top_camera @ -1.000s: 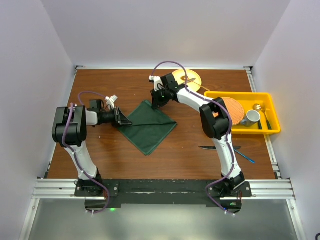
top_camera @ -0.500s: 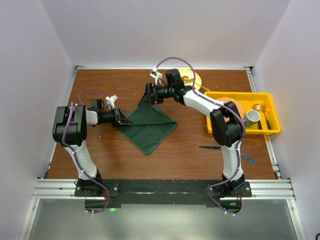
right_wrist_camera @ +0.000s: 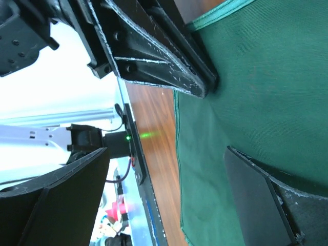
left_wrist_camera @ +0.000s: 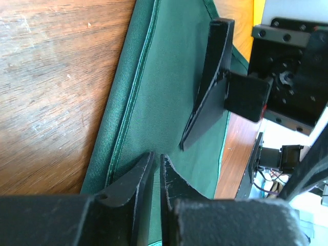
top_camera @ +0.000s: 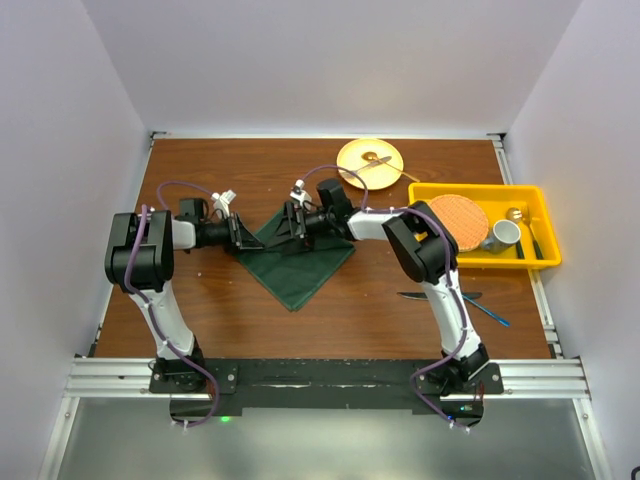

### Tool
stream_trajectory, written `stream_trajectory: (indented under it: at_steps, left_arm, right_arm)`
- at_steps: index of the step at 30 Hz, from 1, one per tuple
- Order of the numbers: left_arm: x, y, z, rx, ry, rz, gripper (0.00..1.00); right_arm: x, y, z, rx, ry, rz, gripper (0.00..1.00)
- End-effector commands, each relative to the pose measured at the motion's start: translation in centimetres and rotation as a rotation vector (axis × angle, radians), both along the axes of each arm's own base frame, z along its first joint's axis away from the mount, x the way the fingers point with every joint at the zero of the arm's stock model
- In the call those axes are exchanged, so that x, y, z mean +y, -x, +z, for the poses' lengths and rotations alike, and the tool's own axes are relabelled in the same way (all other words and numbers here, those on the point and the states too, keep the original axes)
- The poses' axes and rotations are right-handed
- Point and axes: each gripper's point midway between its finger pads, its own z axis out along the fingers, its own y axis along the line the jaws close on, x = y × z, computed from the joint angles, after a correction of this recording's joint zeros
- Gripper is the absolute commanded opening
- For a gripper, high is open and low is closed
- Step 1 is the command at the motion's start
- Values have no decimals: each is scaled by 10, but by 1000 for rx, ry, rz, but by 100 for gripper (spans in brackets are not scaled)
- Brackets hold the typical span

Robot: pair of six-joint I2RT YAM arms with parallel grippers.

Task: Fold the napkin into a case and place the utensils inside
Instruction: Smooth out the upper triangle-folded napkin at the center of the board.

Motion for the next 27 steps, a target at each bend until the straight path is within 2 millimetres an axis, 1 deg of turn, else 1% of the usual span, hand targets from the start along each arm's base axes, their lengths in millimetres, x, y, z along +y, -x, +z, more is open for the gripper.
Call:
stream_trajectory:
  at_steps: [1,2,5,8,11,13,16,17,19,21,22,23,24,25,26,27]
  left_arm:
    - [14,7,-35,55,-134,25,15]
    - [14,8,-35,57,-134,25,15]
    - [14,8,-36,61,-133,28,14]
    - [14,8,-36,65,-133,29,14]
    - [14,8,-36,70,-136,29,13]
    - [14,8,-36,74,-137,29,13]
    - [14,9,-36,75,-137,29,13]
    - [15,8,-36,74,-139,30,13]
    - [15,8,-35,76,-138,29,13]
    - [15,8,-36,72,-139,27,13]
    - [14,8,-34,64,-132,20,14]
    - [11,7,-28,39,-109,0,16]
    - [9,7,-23,26,-93,-11,21]
    - [7,2,-14,-18,-76,-21,24]
    - [3,-1,7,-63,-33,-34,27]
    - [0,-3,19,-93,-14,-37,29]
  right_arm:
    - [-28,-13,-1,18,-18,-43,98]
    - [-38,-17,-6,35,-10,-61,98]
    - [-58,-18,-15,79,4,-79,98]
    - [-75,-18,-17,87,25,-82,98]
    - [-89,-17,-14,88,31,-80,98]
    - [-96,-17,-11,77,35,-80,98]
    - [-109,-17,-13,97,48,-89,98]
    - [-113,-18,-9,98,46,-95,98]
    - [-117,-13,-12,113,50,-94,98]
    - [-121,-13,-15,121,60,-101,97]
    - [-122,-14,-18,120,64,-103,97]
    - [-122,-16,-20,119,69,-110,95]
    - [-123,-17,-25,125,81,-119,94]
    - [-122,-19,-28,124,88,-124,93]
    - [-122,-20,-30,126,93,-131,92]
    - [-122,-20,-36,137,102,-132,90]
